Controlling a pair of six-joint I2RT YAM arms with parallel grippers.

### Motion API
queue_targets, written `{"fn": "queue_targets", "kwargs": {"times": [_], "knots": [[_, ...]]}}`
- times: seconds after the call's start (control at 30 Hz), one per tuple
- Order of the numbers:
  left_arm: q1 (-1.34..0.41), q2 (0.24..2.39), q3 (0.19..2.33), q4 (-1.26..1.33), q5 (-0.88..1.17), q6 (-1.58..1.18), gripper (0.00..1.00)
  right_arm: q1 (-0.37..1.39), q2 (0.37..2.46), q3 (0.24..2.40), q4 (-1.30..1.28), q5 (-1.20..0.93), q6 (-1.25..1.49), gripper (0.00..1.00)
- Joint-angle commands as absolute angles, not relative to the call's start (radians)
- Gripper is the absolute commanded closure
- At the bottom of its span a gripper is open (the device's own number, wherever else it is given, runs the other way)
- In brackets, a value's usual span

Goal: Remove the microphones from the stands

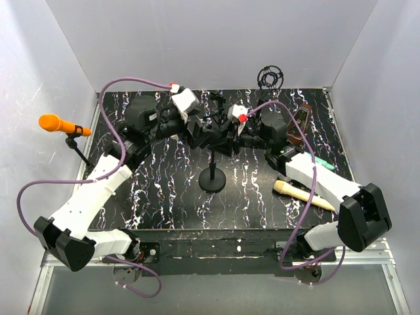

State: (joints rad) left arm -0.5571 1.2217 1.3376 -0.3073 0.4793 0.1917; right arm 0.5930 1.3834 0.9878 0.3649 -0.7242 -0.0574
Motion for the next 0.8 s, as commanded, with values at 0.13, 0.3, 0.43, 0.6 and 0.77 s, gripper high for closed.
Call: {"fn": "queue_targets", "kwargs": {"times": [0.13,0.3,0.43,0.6,0.77], "knots": [[-0.549,1.221,1.197,-0.316,0.457,0.198,0.19,0.594,1.423,0.877,0.314,-0.695,-0.193,0.99],[-0.548,1.198,1.160,-0.339,0.459,0.213,0.19,0.594,1.454,0.854,0.307,-0.686,-0.216,0.99],[-0.549,1.184,1.170,-0.363,0.436,0.238,0.18,0.595,1.477,0.857,0.308,-0.677,-0.222,0.99],[-0.534,1.149,1.223,-0.462,0.408,0.302,0.17,0.595,1.531,0.851,0.344,-0.660,-0.264,0.99],[-0.471,1.097,1.229,-0.526,0.423,0.330,0.17,0.595,1.562,0.858,0.328,-0.660,-0.272,0.99]]}}
